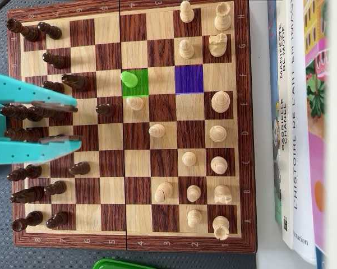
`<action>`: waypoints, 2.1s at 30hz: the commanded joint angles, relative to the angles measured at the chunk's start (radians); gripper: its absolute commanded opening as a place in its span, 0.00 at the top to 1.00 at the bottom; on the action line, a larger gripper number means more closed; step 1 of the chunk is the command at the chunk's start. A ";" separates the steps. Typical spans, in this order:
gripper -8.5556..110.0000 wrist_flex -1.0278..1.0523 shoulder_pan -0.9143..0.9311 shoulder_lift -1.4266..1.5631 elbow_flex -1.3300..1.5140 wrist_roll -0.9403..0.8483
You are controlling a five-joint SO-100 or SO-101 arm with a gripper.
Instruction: Play chess
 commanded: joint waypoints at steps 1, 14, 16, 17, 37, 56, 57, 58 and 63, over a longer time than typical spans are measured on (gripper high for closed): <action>0.81 -0.023 0.000 0.011 -0.012 -0.008; 0.81 -0.307 -0.008 0.011 0.048 -0.008; 0.81 -0.371 -0.023 0.011 0.074 -0.008; 0.81 -0.408 -0.028 0.011 0.092 -0.008; 0.81 -0.830 -0.026 0.011 0.167 -0.009; 0.81 -1.220 -0.023 0.012 0.207 -0.009; 0.81 -1.238 -0.025 0.012 0.207 -0.009; 0.81 -1.261 -0.026 0.012 0.207 -0.009; 0.81 -1.402 -0.026 0.012 0.207 -0.008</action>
